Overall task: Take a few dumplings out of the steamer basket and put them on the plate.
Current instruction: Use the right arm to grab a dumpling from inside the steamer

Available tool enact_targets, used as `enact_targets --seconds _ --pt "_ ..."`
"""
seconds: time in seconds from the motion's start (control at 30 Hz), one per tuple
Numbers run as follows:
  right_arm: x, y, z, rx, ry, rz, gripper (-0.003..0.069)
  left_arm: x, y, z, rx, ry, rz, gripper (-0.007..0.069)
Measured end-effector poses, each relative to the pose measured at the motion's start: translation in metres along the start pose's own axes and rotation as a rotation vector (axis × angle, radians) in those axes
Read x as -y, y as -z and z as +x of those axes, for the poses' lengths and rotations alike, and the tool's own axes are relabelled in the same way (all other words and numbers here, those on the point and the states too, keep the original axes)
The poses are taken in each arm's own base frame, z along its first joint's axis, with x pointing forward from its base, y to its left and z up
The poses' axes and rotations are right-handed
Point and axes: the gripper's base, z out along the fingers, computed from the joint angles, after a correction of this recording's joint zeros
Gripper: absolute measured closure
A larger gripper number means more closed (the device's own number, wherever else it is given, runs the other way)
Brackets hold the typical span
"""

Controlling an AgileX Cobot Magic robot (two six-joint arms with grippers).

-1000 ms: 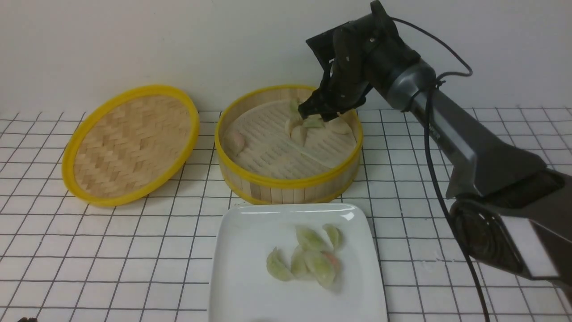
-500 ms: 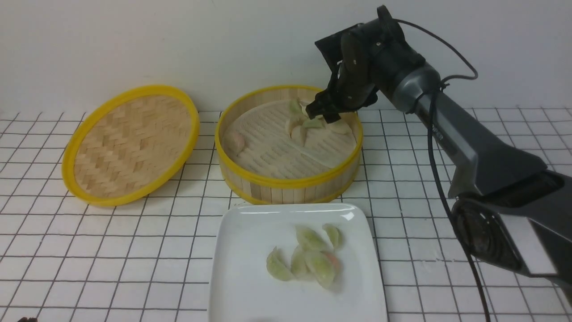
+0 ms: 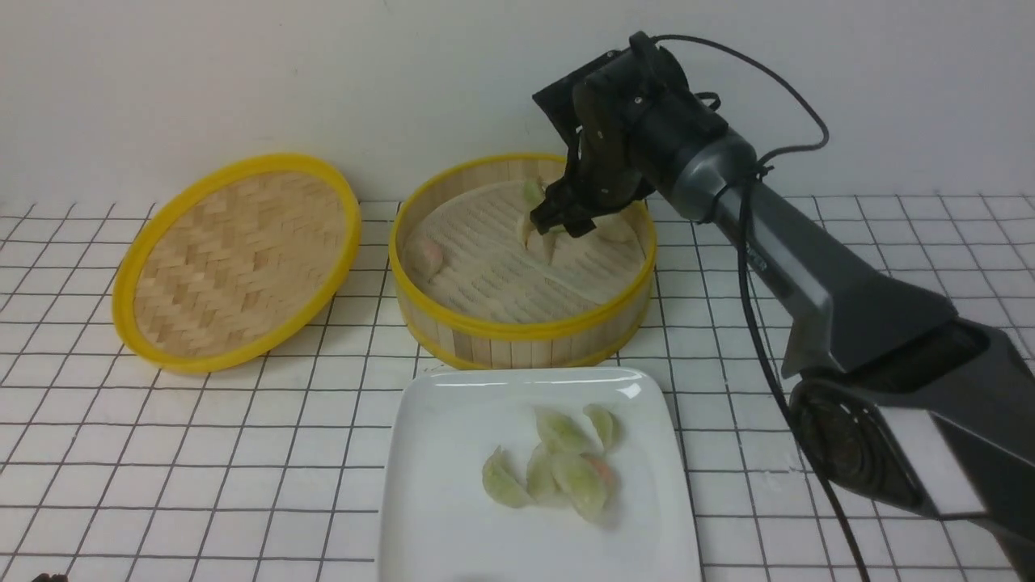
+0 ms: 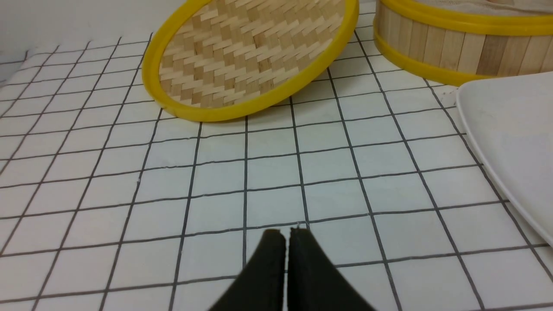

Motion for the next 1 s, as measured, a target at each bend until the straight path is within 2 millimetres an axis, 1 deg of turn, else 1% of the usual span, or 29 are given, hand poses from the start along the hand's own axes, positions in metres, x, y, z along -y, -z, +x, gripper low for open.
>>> enact_targets --seconds 0.17,0.53,0.6,0.83,0.93,1.0 --pt "0.003 -0.008 0.004 -0.015 0.006 0.021 0.0248 0.0 0.0 0.0 0.0 0.0 0.0 0.0631" --pt "0.008 -0.01 0.003 0.003 -0.007 0.017 0.0248 0.0 0.0 0.0 0.0 0.0 0.0 0.0631" --pt "0.007 -0.013 0.004 0.004 -0.006 0.014 0.0248 0.0 0.0 0.0 0.0 0.0 0.0 0.0631" --pt "0.004 -0.03 0.012 -0.019 -0.015 -0.013 0.0248 0.0 0.0 0.0 0.0 0.0 0.0 0.0631" --pt "0.004 -0.03 0.011 -0.013 -0.008 -0.014 0.025 0.0 0.0 0.0 0.0 0.0 0.0 0.0631" --pt "0.003 -0.033 0.012 -0.015 -0.003 -0.016 0.0265 0.0 0.0 0.0 0.0 0.0 0.0 0.0631"
